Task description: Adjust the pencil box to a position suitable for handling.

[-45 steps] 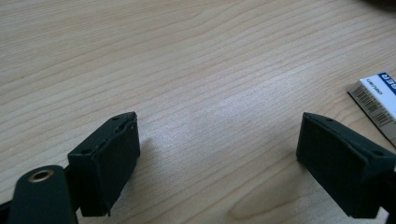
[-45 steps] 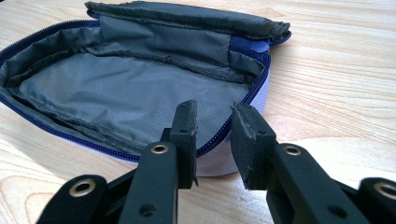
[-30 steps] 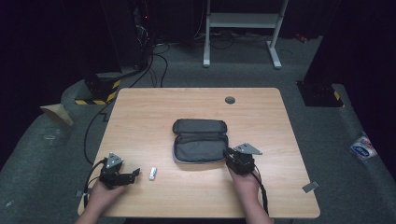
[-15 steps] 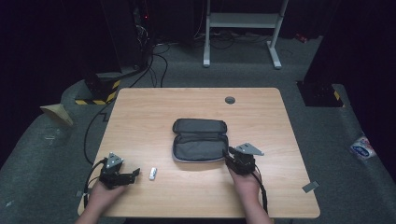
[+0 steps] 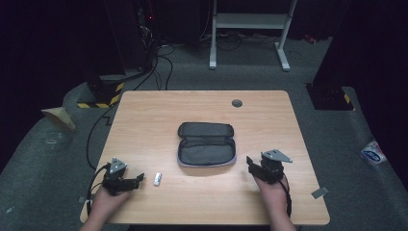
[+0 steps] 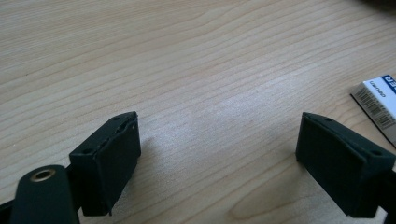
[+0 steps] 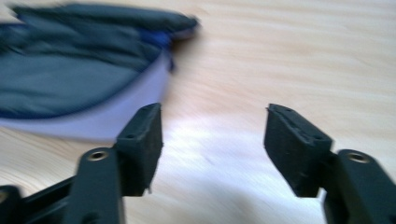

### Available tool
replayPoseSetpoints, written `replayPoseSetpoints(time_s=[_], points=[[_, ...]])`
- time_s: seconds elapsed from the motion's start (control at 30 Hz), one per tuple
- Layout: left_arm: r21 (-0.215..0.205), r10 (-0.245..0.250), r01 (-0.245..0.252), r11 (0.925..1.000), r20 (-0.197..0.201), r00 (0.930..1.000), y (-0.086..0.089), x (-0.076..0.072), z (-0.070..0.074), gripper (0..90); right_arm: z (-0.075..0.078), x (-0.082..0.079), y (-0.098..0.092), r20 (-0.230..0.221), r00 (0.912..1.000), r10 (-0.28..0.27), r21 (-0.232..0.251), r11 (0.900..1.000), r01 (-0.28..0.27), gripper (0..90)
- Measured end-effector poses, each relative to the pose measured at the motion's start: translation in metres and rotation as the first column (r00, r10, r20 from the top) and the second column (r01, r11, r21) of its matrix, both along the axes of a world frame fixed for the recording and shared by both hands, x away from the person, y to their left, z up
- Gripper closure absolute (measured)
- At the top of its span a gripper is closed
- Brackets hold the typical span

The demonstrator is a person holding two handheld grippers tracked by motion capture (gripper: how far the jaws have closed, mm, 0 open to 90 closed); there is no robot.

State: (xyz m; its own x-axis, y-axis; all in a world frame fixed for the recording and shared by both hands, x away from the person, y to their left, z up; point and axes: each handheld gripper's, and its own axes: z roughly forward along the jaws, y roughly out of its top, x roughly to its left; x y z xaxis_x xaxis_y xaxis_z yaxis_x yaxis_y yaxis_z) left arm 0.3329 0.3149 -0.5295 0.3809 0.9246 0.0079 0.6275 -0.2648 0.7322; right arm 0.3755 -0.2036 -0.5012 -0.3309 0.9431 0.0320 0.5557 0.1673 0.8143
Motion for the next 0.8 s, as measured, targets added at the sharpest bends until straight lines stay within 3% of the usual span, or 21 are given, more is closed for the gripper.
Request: replayPoseSetpoints(time_s=[0.1,0.23,0.4,0.43,0.5,0.6,0.8], points=[[-0.005,0.008,-0.008,1.0000,0.001,1.0000,0.000,-0.001,0.000,14.7,-0.006,-0.006,-0.014,-0.020,0.9996,-0.020,-0.042,0.999,0.019,28.5],[0.001,0.019,-0.019,0.9998,0.001,0.9998,0.000,-0.003,0.000,14.6,-0.012,-0.015,-0.029,-0.062,0.9968,-0.051,-0.059,0.997,0.047,25.1],[-0.002,0.022,-0.022,0.9997,0.000,0.9997,-0.001,-0.003,0.000,14.6,-0.022,-0.021,-0.037,-0.102,0.9925,-0.068,-0.094,0.994,0.059,19.7],[-0.002,0.021,-0.021,0.9998,0.001,0.9998,-0.001,-0.003,0.000,14.4,-0.023,-0.020,-0.037,-0.129,0.9891,-0.070,-0.092,0.994,0.058,17.9],[-0.006,0.028,-0.028,0.9996,0.000,0.9996,0.000,-0.001,0.000,13.8,-0.023,-0.019,-0.038,-0.133,0.9886,-0.070,-0.094,0.994,0.058,16.5],[-0.008,0.080,-0.080,0.9968,-0.005,0.9968,0.000,0.002,0.000,12.4,-0.023,-0.020,-0.036,-0.134,0.9876,-0.081,-0.097,0.993,0.068,16.5],[0.003,0.051,-0.051,0.9987,-0.026,0.9984,0.003,0.000,0.002,11.2,-0.023,-0.020,-0.035,-0.132,0.9877,-0.083,-0.098,0.993,0.071,16.7]])
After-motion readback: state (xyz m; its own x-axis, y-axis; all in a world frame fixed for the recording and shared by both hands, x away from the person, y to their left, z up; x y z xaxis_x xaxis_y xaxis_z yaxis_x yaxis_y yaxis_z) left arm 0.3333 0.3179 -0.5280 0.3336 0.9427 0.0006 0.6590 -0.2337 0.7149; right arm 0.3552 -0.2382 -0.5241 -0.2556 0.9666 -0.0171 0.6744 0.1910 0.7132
